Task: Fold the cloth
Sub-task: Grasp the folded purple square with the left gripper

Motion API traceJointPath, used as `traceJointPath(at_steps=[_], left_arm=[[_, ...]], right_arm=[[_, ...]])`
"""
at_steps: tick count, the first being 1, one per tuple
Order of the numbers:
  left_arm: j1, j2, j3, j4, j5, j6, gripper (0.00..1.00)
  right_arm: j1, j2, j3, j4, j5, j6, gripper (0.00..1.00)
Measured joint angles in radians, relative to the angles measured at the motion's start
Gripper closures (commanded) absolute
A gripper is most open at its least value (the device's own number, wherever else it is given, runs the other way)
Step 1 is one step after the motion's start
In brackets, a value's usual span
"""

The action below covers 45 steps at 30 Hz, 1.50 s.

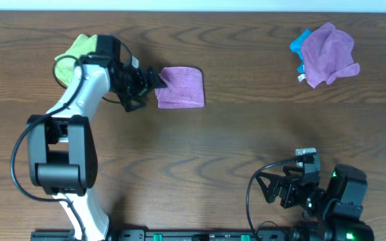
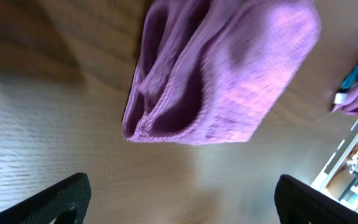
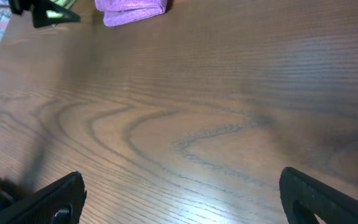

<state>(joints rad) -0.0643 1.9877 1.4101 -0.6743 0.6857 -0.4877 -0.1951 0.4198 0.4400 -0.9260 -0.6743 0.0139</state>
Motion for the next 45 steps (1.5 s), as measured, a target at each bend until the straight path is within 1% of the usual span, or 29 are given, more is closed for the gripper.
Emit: traceJointPath(at_steps=[6, 11, 19, 23, 26, 27, 30, 33, 35, 37, 39, 40, 42, 45], left_arm=[[-0.033, 0.0, -0.144, 0.209, 0.015, -0.114, 0.05], [-0.051, 0.0, -0.186, 0.313, 0.014, -0.18, 0.05], [-0.1, 0.0, -0.194, 0.351, -0.051, -0.252, 0.05], [-0.124, -0.007, -0.194, 0.36, -0.119, -0.275, 0.05], [-0.143, -0.012, -0.194, 0.377, -0.178, -0.28, 0.0], [-0.148, -0.014, -0.193, 0.385, -0.196, -0.282, 0.06], [-0.162, -0.015, -0.193, 0.404, -0.254, -0.29, 0.13], [-0.175, -0.012, -0.194, 0.441, -0.298, -0.296, 0.25], [-0.184, 0.001, -0.194, 0.468, -0.311, -0.296, 0.3], [-0.193, 0.016, -0.194, 0.499, -0.312, -0.3, 0.43], [-0.204, 0.034, -0.194, 0.535, -0.309, -0.298, 0.69], [-0.208, 0.044, -0.194, 0.552, -0.311, -0.299, 0.87], [-0.213, 0.067, -0.193, 0.585, -0.302, -0.297, 0.93], [-0.214, 0.078, -0.193, 0.61, -0.286, -0.294, 0.94]], right_arm=[[0.0, 0.0, 0.0, 0.0, 0.0, 0.056, 0.01], [0.0, 0.0, 0.0, 0.0, 0.0, 0.07, 0.01], [0.0, 0.0, 0.0, 0.0, 0.0, 0.074, 0.01], [0.0, 0.0, 0.0, 0.0, 0.0, 0.074, 0.01], [0.0, 0.0, 0.0, 0.0, 0.0, 0.074, 0.01], [0.0, 0.0, 0.0, 0.0, 0.0, 0.074, 0.01], [0.0, 0.0, 0.0, 0.0, 0.0, 0.074, 0.01], [0.0, 0.0, 0.0, 0.0, 0.0, 0.074, 0.01], [0.0, 0.0, 0.0, 0.0, 0.0, 0.075, 0.01], [0.0, 0.0, 0.0, 0.0, 0.0, 0.075, 0.01], [0.0, 0.0, 0.0, 0.0, 0.0, 0.074, 0.01], [0.0, 0.0, 0.0, 0.0, 0.0, 0.075, 0.01], [-0.001, 0.0, 0.0, 0.0, 0.0, 0.075, 0.01], [-0.001, 0.0, 0.0, 0.0, 0.0, 0.075, 0.01]])
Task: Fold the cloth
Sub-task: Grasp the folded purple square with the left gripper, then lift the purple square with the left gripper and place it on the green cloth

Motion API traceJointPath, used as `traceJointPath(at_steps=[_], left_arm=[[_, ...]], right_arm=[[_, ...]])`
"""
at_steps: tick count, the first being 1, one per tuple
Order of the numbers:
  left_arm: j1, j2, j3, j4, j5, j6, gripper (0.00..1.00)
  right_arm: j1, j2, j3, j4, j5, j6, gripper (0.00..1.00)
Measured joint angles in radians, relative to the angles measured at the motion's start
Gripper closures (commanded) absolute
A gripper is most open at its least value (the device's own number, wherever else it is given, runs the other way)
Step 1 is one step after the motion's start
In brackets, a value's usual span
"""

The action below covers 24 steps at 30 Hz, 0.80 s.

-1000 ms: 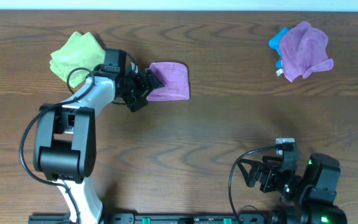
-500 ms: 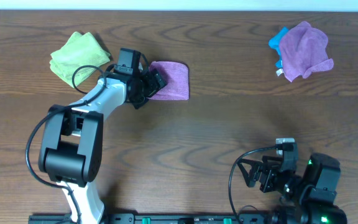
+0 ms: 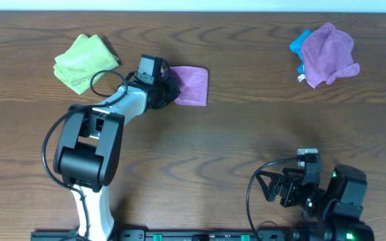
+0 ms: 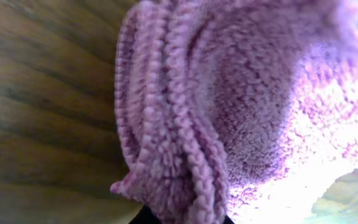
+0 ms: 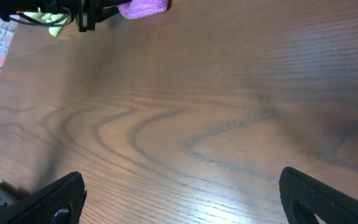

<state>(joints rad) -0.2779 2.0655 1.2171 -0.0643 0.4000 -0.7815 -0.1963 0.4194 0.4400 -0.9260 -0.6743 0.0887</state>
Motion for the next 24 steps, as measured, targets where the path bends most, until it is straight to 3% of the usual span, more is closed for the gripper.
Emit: traceJointPath(at_steps=[4, 9, 17, 24], left_arm=[[0.007, 0.002, 0.013, -0.015, 0.041, 0.035, 0.94], [0.033, -0.003, 0.15, -0.167, 0.06, 0.104, 0.94], [0.147, -0.072, 0.474, -0.389, -0.064, 0.166, 0.94], [0.263, -0.086, 0.517, -0.412, -0.12, 0.18, 0.94]], right_arm=[[0.0, 0.0, 0.0, 0.0, 0.0, 0.0, 0.01], [0.0, 0.0, 0.0, 0.0, 0.0, 0.0, 0.01], [0.0, -0.001, 0.0, 0.0, 0.0, 0.0, 0.01], [0.0, -0.001, 0.0, 0.0, 0.0, 0.0, 0.01]])
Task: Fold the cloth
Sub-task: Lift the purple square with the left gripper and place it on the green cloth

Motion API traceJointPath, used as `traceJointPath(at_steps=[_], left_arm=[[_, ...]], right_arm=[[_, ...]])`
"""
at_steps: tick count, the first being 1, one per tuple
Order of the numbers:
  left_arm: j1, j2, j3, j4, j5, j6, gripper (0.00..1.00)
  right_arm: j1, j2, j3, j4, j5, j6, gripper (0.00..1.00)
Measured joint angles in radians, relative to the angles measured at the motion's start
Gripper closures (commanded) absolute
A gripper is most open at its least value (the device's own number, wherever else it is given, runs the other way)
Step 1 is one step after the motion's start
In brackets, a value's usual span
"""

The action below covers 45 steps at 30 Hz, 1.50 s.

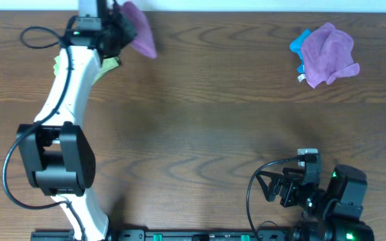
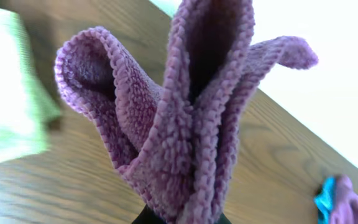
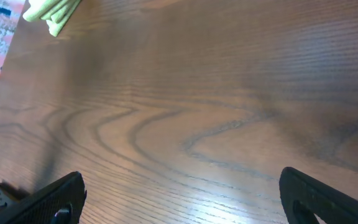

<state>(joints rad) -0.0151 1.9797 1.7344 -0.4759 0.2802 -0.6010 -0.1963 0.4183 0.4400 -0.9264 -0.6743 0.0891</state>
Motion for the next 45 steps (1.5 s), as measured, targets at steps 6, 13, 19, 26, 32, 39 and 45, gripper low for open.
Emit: traceJointPath(at_steps=[6, 13, 19, 26, 32, 39, 45], left_arm=[[0.087, 0.0, 0.0, -0.003, -0.026, 0.007, 0.94], [0.137, 0.0, 0.0, -0.023, -0.061, 0.009, 0.94], [0.138, 0.005, 0.0, -0.022, -0.089, 0.025, 0.94], [0.14, 0.028, 0.0, -0.064, -0.121, 0.03, 0.94], [0.17, 0.029, -0.001, -0.113, -0.139, 0.038, 0.94], [0.204, 0.03, -0.053, -0.119, -0.161, 0.052, 0.95], [0.206, 0.037, -0.112, -0.111, -0.172, 0.057, 0.77]], right_arm=[[0.0, 0.0, 0.0, 0.0, 0.0, 0.003, 0.01], [0.0, 0.0, 0.0, 0.0, 0.0, 0.003, 0.01], [0.0, 0.0, 0.0, 0.0, 0.0, 0.003, 0.01], [0.0, 0.0, 0.0, 0.0, 0.0, 0.003, 0.01], [0.0, 0.0, 0.0, 0.0, 0.0, 0.003, 0.01], [0.0, 0.0, 0.0, 0.0, 0.0, 0.003, 0.01], [0.0, 0.0, 0.0, 0.0, 0.0, 0.003, 0.01]])
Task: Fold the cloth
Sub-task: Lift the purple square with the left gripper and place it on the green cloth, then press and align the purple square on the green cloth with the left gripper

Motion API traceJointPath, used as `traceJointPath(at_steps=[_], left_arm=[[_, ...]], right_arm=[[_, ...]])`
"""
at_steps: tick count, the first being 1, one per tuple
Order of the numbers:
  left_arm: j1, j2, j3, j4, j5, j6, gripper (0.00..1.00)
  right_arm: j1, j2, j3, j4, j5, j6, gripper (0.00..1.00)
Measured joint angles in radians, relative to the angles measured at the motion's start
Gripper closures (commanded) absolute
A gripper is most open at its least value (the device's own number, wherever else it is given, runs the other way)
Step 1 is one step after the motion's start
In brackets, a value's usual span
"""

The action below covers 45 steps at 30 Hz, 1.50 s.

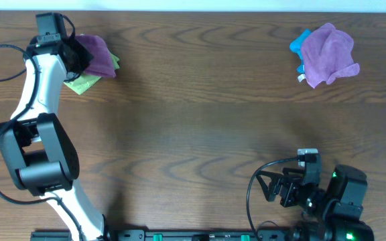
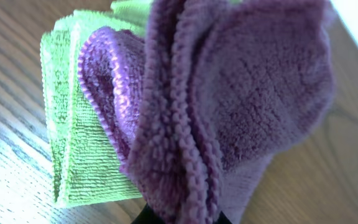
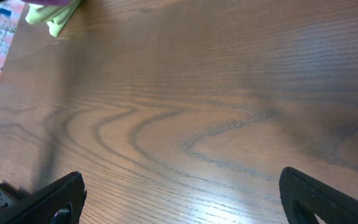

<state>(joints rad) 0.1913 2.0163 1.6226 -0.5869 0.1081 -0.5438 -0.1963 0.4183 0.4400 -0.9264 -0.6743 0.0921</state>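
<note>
A folded purple cloth [image 1: 97,56] hangs bunched over the folded green cloth [image 1: 79,84] at the table's far left. My left gripper [image 1: 79,57] is shut on it; in the left wrist view the purple cloth [image 2: 229,106] fills the frame above the green cloth [image 2: 73,143], and the gripper [image 2: 180,219] shows only as a dark tip at the bottom. My right gripper [image 3: 182,193] stands open at the near right, above bare wood.
A crumpled purple cloth [image 1: 328,52] lies on a blue one [image 1: 299,41] at the far right. The wooden table [image 1: 200,134] spreads between the two arms. My right arm's base [image 1: 327,197] sits at the near edge.
My left gripper has moved left and down with the purple cloth, from the far edge right of the green cloth to over the green cloth. The right arm has not moved.
My left gripper was open beside the folded purple cloth lying right of the green one. Then it was pressed into the cloth's edge. Then it held the cloth raised at the far edge, and now holds it over the green cloth.
</note>
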Motion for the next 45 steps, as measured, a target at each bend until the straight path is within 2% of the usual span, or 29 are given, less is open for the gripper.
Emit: traceJointPath(at_steps=[2, 4, 9, 14, 28, 34, 37, 39, 41, 43, 44, 45], left_arm=[[0.0, 0.001, -0.019, 0.0, -0.011, 0.005, 0.61], [0.002, 0.004, -0.03, -0.005, -0.024, 0.01, 0.53], [0.02, 0.007, -0.031, -0.003, -0.042, 0.024, 0.39], [0.066, 0.007, -0.031, -0.003, -0.048, 0.027, 0.2], [0.112, 0.007, 0.032, -0.044, -0.01, 0.031, 0.18], [0.112, 0.002, 0.067, -0.071, -0.01, 0.079, 0.18], [0.112, -0.017, 0.067, -0.089, -0.011, 0.093, 0.2], [0.112, -0.037, 0.067, -0.089, -0.01, 0.097, 0.29], [0.112, -0.056, 0.068, -0.089, -0.001, 0.096, 0.51], [0.112, -0.072, 0.071, -0.088, 0.031, 0.104, 0.87], [0.112, -0.073, 0.072, -0.087, 0.04, 0.1, 0.94], [0.111, -0.073, 0.073, -0.087, 0.05, 0.103, 0.94]], right_arm=[[0.0, 0.0, 0.0, 0.0, 0.0, 0.0, 0.01], [0.0, 0.0, 0.0, 0.0, 0.0, 0.0, 0.01], [0.0, 0.0, 0.0, 0.0, 0.0, 0.0, 0.01], [0.0, 0.0, 0.0, 0.0, 0.0, 0.0, 0.01], [0.0, 0.0, 0.0, 0.0, 0.0, 0.0, 0.01], [0.0, 0.0, 0.0, 0.0, 0.0, 0.0, 0.01], [0.0, 0.0, 0.0, 0.0, 0.0, 0.0, 0.01], [0.0, 0.0, 0.0, 0.0, 0.0, 0.0, 0.01], [0.0, 0.0, 0.0, 0.0, 0.0, 0.0, 0.01], [0.0, 0.0, 0.0, 0.0, 0.0, 0.0, 0.01], [0.0, 0.0, 0.0, 0.0, 0.0, 0.0, 0.01], [0.0, 0.0, 0.0, 0.0, 0.0, 0.0, 0.01]])
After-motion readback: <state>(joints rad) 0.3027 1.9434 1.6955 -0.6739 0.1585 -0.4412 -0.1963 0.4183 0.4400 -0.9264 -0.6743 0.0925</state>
